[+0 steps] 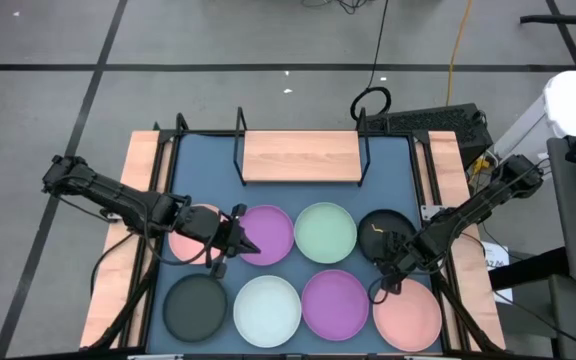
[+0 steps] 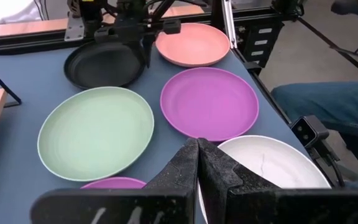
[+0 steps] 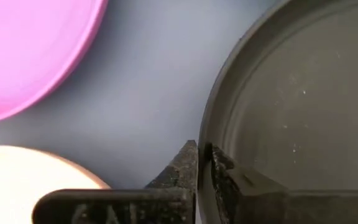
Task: Place and stack plates onto a shelf
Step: Put the black bowl on the shelf
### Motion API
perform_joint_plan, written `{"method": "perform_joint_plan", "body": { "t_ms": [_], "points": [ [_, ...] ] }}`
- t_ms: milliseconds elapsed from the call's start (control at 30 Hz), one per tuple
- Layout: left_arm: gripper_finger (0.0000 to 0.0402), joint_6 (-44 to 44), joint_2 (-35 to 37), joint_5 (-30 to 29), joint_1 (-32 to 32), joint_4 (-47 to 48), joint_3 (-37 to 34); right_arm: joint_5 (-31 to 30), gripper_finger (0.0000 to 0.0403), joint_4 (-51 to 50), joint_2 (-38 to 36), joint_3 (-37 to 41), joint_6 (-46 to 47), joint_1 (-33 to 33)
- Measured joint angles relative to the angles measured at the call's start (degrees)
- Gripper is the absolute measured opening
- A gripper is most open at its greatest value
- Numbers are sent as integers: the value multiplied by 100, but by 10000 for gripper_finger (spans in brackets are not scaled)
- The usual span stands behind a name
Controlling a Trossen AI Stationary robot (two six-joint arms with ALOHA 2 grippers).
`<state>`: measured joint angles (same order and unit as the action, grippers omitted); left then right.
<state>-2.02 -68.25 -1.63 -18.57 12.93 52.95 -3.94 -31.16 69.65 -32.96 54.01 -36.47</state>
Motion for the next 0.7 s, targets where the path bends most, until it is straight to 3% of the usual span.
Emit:
{"method": "perform_joint_plan", "body": {
  "t_ms": [233,700],
  "points": [
    [12,0,0,0,0,0,0,134,10,-778,2,-421,542,0],
    [12,38,0,0,0,-2,0,-108,0,-2248,4,-2053,457,0]
  ]
}}
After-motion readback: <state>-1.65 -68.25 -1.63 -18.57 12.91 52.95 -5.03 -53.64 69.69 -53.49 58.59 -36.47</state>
